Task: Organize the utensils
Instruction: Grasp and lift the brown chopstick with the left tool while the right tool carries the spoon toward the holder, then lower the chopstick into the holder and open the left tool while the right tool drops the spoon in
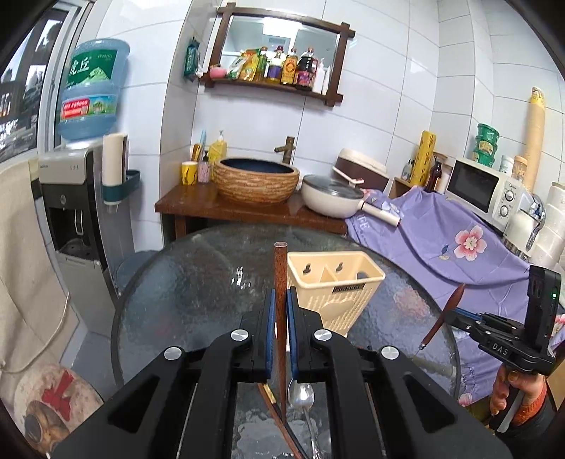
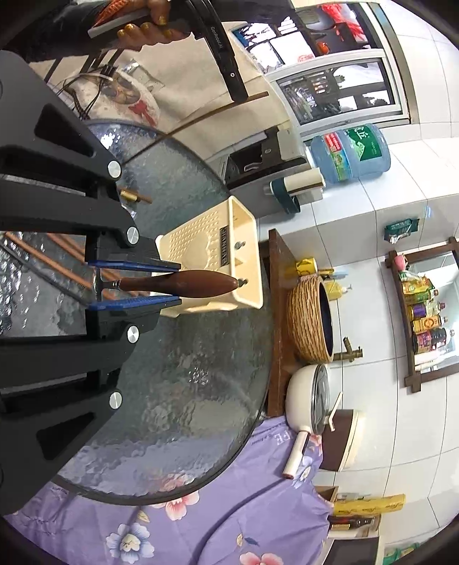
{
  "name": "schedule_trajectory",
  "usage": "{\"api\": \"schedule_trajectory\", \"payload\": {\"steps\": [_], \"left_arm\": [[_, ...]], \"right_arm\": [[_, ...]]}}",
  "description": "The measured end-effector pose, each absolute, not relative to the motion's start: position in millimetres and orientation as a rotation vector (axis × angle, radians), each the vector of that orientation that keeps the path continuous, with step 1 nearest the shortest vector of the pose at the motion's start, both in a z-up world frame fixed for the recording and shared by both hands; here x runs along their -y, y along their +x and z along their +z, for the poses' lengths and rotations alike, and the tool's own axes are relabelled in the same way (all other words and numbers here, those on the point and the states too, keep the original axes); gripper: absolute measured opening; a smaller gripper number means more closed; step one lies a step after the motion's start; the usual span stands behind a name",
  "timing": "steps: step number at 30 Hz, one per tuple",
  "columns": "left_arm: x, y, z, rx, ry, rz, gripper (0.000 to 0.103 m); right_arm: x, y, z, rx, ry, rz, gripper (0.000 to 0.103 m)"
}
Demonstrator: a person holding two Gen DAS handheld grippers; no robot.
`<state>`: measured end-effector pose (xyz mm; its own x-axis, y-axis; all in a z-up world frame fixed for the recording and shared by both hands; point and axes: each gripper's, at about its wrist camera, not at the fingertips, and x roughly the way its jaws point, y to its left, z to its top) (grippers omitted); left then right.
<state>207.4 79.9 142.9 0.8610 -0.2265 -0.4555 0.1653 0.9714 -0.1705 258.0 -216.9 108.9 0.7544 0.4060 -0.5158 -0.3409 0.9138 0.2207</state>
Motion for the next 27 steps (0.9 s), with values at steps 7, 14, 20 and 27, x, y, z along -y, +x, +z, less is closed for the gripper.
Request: {"api": "schedule_trajectory", "payload": {"steps": [7, 14, 20, 27], "left_arm": [[-70.8, 223.8, 203.9, -0.413, -0.131, -0.246, 0.007], [-52.6, 264.1, 260.9, -0.348, -0.162, -0.245, 0.007], [-34.0, 299.5, 264.0, -0.327, -0.146, -0.174, 0.007], [-23.6, 333.2, 212.5, -0.421, -0.157, -0.152, 0.007]], "right_arm": [[203.3, 278.9, 156.4, -0.549, 0.130, 0.471, 0.014], [181.7, 318.8, 215.2, -0.471, 0.114, 0.453, 0.014], [158.7, 358.8, 216.3, -0.473, 0.052, 0.397, 0.014], [153.0, 384.5, 165.6, -0.563, 0.055, 0.384, 0.014]]}}
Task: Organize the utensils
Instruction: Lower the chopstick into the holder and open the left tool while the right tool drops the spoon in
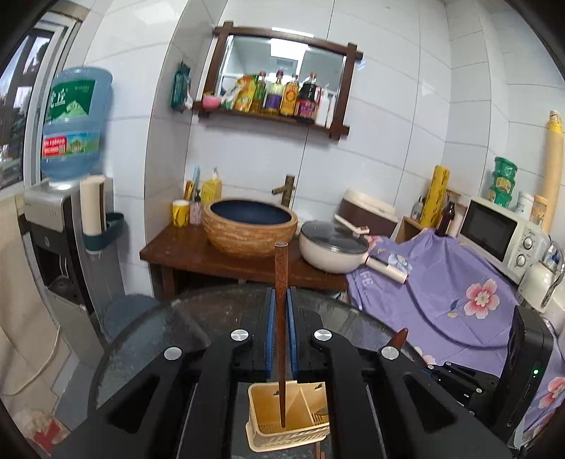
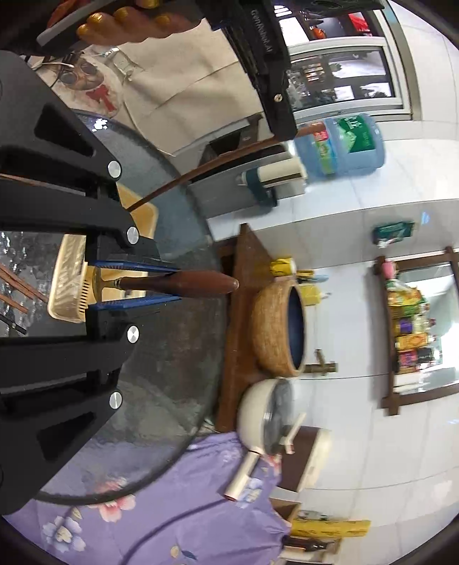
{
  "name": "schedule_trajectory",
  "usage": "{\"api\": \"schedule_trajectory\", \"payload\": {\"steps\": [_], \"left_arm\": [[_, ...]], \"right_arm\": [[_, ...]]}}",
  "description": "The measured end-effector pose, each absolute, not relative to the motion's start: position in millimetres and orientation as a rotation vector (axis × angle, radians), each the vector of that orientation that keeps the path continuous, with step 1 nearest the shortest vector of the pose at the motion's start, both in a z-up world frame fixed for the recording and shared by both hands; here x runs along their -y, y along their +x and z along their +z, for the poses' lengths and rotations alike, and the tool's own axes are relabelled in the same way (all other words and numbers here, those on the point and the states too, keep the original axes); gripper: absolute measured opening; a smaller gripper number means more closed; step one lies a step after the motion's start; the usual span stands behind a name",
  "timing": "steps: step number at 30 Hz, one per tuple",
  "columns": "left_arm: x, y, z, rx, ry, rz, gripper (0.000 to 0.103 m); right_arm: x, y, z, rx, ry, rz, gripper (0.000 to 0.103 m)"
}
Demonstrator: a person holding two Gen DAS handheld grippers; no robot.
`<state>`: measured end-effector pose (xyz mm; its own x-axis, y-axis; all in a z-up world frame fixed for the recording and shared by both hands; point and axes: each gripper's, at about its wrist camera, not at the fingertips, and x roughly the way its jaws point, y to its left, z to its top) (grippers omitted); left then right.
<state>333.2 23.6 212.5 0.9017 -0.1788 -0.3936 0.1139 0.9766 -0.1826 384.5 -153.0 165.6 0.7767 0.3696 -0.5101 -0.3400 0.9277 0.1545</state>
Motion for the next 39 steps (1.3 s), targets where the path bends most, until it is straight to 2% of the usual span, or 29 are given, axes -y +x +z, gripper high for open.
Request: {"api": "schedule_trajectory", "payload": {"steps": [11, 23, 24, 26, 28, 30, 32, 34, 36, 38, 39], "left_arm": [[-20.8, 352.6, 138.1, -0.540, -0.134, -0.114, 0.007], [-21.4, 354.8, 127.0, -0.543, -0.115, -0.112, 0.007], [-21.8, 353.6, 127.1, -0.544, -0.112, -0.117, 0.011], [-23.6, 348.5, 127.6, -0.535, -0.112, -0.121, 0.027], [-28.1, 335.6, 130.9, -0.498, -0.120, -0.123, 0.056], [-31.0, 322.5, 133.2, -0.463, -0.119, -0.120, 0.064], [-33.2, 311.1, 132.6, -0.448, -0.111, -0.118, 0.073], [-36.9, 296.0, 128.0, -0.438, -0.113, -0.107, 0.084], [-39.9, 284.6, 122.3, -0.443, -0.111, -0.111, 0.089], [-43.9, 273.5, 114.2, -0.456, -0.110, -0.110, 0.092], [-47.1, 267.0, 107.6, -0.470, -0.110, -0.102, 0.092]], "right_arm": [[139.9, 396.3, 114.7, -0.646, 0.046, 0.374, 0.014], [143.5, 406.2, 98.6, -0.671, 0.070, 0.356, 0.014], [143.7, 405.1, 98.5, -0.669, 0.069, 0.359, 0.014], [144.9, 399.4, 99.1, -0.654, 0.058, 0.357, 0.015], [148.0, 390.1, 101.6, -0.621, 0.050, 0.357, 0.017], [149.2, 377.7, 104.9, -0.578, 0.033, 0.352, 0.031], [150.5, 365.7, 107.6, -0.542, 0.022, 0.339, 0.065], [152.0, 346.5, 110.1, -0.490, 0.007, 0.318, 0.069], [150.6, 332.1, 109.3, -0.485, -0.019, 0.316, 0.070], [149.2, 315.7, 104.5, -0.491, -0.037, 0.317, 0.081], [149.7, 309.8, 101.6, -0.495, -0.038, 0.326, 0.081]]}}
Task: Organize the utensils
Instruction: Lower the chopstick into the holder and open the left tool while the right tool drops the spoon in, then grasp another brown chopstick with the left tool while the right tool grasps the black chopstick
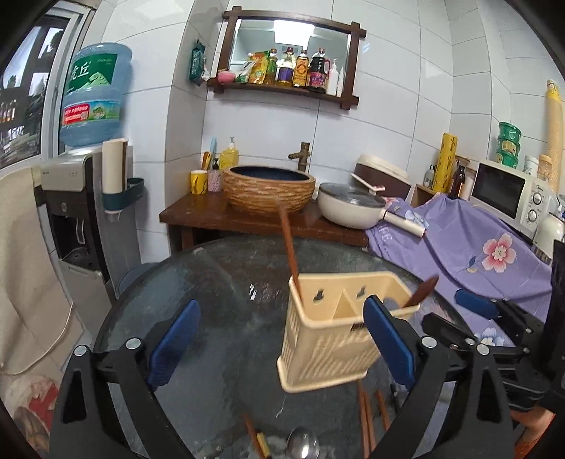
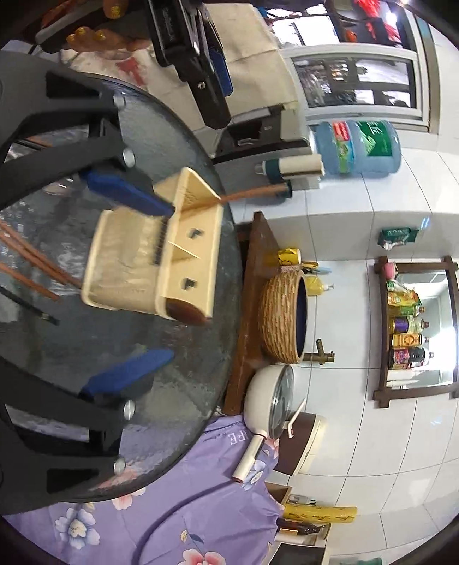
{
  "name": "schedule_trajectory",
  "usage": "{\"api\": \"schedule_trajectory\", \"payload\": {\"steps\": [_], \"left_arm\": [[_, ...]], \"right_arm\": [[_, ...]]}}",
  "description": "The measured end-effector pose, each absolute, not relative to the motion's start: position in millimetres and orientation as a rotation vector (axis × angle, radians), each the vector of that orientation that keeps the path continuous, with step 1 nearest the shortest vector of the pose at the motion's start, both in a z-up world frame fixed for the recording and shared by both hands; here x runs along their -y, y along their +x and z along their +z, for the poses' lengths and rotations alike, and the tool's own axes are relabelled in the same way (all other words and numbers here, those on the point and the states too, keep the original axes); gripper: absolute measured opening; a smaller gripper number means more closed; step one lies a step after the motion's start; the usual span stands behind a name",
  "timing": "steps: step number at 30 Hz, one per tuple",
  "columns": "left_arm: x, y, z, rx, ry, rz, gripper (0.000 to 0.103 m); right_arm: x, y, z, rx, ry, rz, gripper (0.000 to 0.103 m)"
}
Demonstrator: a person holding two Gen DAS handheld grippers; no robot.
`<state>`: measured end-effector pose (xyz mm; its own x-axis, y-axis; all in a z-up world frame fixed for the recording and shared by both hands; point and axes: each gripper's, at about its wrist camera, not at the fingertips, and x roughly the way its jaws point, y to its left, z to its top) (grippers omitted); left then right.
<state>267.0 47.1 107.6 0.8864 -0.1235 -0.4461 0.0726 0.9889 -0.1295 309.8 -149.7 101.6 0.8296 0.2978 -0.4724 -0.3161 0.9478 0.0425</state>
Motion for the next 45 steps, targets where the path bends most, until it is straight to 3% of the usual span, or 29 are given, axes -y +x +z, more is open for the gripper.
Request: {"api": "schedule_trajectory", "payload": {"steps": [12, 21, 31, 45], "left_arm": [[-67.2, 217.8, 23.2, -0.682, -0.103, -0.047, 0.088], [-64.9, 204.6, -27.3, -0.842, -0.108, -0.037, 0.064], [-60.1, 207.1, -39.0, -0.890, -0.116, -0.044, 0.049], [-51.5, 224.3, -44.3, -0.920, -0.091, -0.049, 0.040]], "right_arm": [[172.4, 258.4, 25.1, -0.713, -0.027, 0.264, 0.081], [183.6, 245.9, -29.6, -0.915, 0.004, 0.205, 0.055], [179.1, 253.7, -40.1, -0.957, 0.014, 0.191, 0.045], [168.1, 268.7, -42.8, -0.973, -0.010, 0.180, 0.042]]}}
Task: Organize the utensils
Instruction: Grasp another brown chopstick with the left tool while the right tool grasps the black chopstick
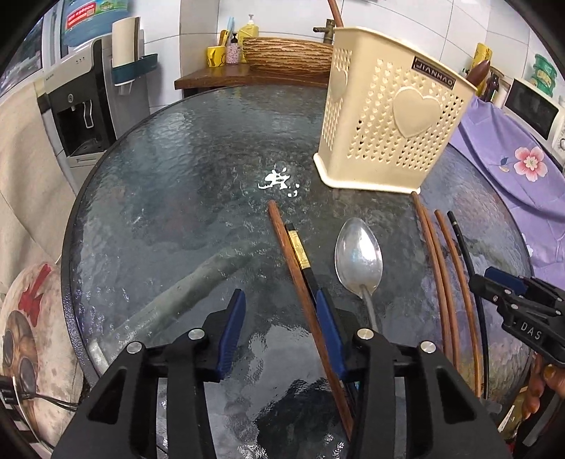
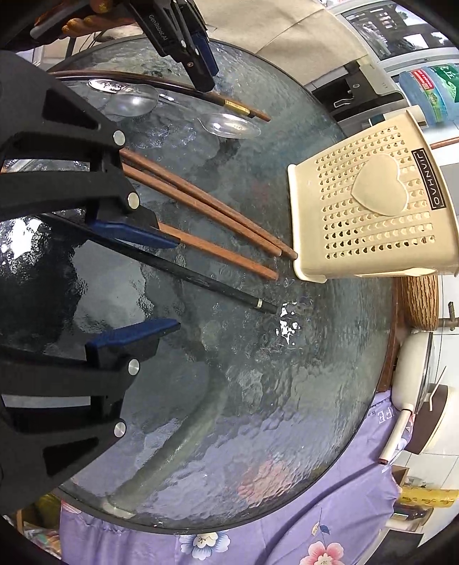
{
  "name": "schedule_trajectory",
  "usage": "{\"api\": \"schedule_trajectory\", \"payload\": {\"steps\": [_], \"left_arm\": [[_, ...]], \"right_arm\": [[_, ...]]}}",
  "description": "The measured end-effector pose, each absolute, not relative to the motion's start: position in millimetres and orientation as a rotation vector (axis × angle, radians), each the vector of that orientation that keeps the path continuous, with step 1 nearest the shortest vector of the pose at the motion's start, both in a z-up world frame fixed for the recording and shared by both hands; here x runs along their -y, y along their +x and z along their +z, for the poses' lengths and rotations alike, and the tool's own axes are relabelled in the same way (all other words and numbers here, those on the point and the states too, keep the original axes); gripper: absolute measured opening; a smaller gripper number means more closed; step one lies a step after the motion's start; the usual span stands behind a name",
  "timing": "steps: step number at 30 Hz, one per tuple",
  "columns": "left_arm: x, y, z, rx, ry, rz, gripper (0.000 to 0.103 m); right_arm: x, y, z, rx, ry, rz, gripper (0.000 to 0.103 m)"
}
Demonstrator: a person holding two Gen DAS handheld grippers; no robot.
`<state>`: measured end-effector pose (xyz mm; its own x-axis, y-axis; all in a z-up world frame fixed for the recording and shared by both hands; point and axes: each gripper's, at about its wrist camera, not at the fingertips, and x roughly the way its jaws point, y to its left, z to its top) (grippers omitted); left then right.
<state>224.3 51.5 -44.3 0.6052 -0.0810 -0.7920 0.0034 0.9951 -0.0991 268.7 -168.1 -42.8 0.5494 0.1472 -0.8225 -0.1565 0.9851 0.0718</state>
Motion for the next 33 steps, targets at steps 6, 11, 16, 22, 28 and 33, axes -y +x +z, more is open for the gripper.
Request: {"api": "schedule_trajectory", "payload": {"steps": [6, 11, 16, 22, 28, 33], "left_arm": [[-55.3, 221.1, -45.7, -0.920, -0.081, -0.041, 0.038], [-61.4, 222.4, -45.3, -0.925, -0.084, -0.036, 0.038], [-60.5, 237.0, -44.6, -0.940, -0.077, -0.040, 0.037], [-57.5, 263.1, -44.0, -0.964, -0.064, -0.041, 0.029], [-57.0, 279.2, -43.9, -0.979, -0.066, -0.043, 0.014], [-49.4, 283.2, -44.8, -0.979, -0.038, -0.054, 0.009]], "right_arm": [[163.1, 269.0, -44.3, -0.968, -0.068, 0.161, 0.037], [169.1, 272.5, -44.0, -0.973, -0.061, 0.157, 0.030], [170.2, 282.6, -43.6, -0.983, -0.062, 0.153, 0.030], [169.3, 301.5, -42.7, -1.001, -0.058, 0.138, 0.024], [166.2, 325.0, -42.5, -1.009, -0.049, 0.117, 0.018], [160.6, 338.5, -42.8, -1.008, -0.063, 0.125, 0.016]]}}
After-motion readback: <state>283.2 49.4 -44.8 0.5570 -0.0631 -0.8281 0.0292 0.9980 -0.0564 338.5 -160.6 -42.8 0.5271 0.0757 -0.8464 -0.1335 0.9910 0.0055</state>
